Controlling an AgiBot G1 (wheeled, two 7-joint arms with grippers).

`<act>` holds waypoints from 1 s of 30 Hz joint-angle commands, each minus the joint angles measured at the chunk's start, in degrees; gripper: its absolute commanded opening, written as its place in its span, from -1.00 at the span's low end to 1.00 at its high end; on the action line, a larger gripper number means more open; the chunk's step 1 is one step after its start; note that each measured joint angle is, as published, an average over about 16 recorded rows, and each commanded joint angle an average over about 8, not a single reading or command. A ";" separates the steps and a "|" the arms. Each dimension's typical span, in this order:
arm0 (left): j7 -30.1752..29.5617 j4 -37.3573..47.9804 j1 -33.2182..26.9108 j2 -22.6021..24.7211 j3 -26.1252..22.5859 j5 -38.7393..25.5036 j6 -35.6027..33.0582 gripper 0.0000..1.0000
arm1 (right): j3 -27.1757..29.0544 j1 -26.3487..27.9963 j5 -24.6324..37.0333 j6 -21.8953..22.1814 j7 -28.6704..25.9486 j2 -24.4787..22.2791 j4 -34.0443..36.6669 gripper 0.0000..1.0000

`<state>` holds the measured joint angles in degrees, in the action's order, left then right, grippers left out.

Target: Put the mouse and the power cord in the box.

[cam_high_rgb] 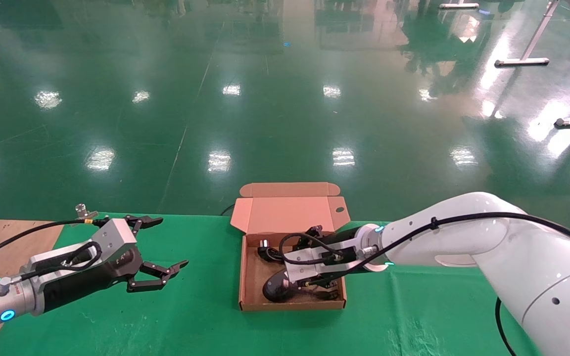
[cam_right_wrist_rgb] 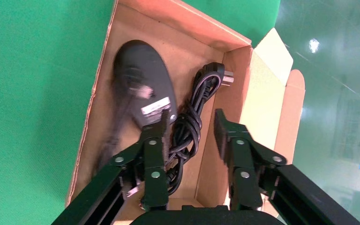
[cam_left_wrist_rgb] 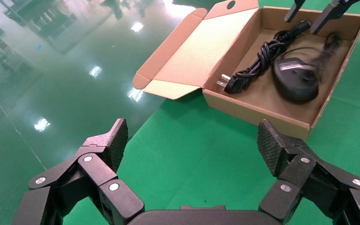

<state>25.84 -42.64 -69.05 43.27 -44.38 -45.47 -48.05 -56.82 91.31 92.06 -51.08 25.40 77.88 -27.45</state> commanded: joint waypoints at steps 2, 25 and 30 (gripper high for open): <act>0.00 0.00 -0.02 0.02 -0.02 -0.03 0.04 1.00 | 0.17 0.03 -0.01 -0.37 -0.10 -0.11 -0.21 1.00; -12.82 -10.83 2.61 -2.88 9.92 1.25 -13.15 1.00 | 14.87 -10.75 -18.17 -12.78 -13.15 -15.58 -16.83 1.00; -15.87 -13.42 3.24 -3.57 12.29 1.55 -16.30 1.00 | 18.29 -13.26 -22.40 -15.66 -16.19 -19.18 -20.70 1.00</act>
<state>9.97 -56.06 -65.81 39.70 -32.09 -43.92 -64.35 -38.53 78.05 69.66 -66.74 9.22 58.70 -48.15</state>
